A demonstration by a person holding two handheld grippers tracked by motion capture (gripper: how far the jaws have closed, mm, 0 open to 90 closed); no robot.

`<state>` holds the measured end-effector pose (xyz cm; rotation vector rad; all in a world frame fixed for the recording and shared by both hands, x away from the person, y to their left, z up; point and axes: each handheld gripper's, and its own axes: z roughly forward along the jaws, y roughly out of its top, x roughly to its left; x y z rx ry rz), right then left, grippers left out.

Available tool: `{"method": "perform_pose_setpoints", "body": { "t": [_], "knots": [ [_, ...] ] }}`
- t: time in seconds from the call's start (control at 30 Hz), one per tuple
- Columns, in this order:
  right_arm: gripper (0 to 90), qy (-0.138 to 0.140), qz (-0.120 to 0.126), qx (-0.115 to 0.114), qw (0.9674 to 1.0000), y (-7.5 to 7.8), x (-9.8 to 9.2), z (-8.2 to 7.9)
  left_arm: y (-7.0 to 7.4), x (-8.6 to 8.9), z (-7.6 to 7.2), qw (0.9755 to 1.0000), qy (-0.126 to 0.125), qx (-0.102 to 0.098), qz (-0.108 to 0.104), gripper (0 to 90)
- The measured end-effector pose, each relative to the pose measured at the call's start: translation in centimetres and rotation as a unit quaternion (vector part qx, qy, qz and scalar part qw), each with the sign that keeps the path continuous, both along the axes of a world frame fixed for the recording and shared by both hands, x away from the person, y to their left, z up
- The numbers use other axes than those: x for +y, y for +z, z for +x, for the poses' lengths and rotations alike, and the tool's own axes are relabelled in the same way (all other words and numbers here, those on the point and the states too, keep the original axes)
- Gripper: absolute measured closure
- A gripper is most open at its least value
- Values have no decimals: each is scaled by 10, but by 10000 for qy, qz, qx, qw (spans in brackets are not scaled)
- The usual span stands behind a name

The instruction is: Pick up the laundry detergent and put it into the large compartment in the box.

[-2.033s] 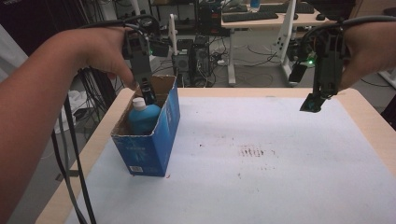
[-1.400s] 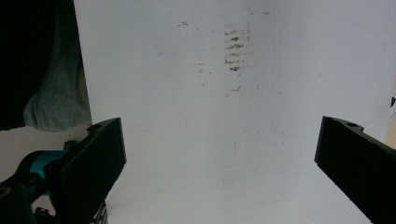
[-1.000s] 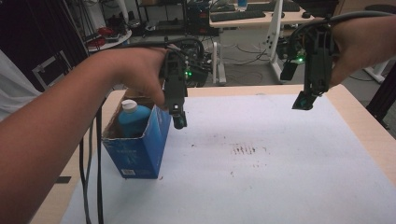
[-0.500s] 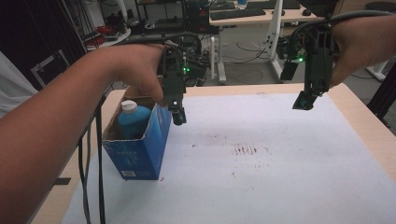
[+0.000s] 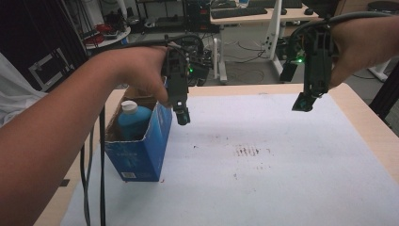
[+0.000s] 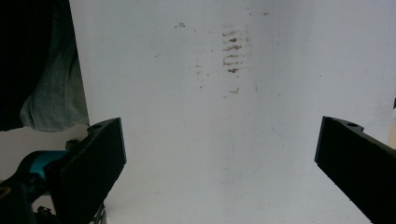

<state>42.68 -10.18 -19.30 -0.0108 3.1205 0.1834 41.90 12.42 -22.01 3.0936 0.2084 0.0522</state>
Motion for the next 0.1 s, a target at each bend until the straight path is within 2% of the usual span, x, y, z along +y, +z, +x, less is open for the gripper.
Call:
{"method": "perform_pose_setpoints", "body": {
  "t": [0.1],
  "knots": [
    [10, 1, 7, -6, 10000, 0, 1, 0, -1, 1, -1, 10000, -29, 27, -4, 17]
  ]
}}
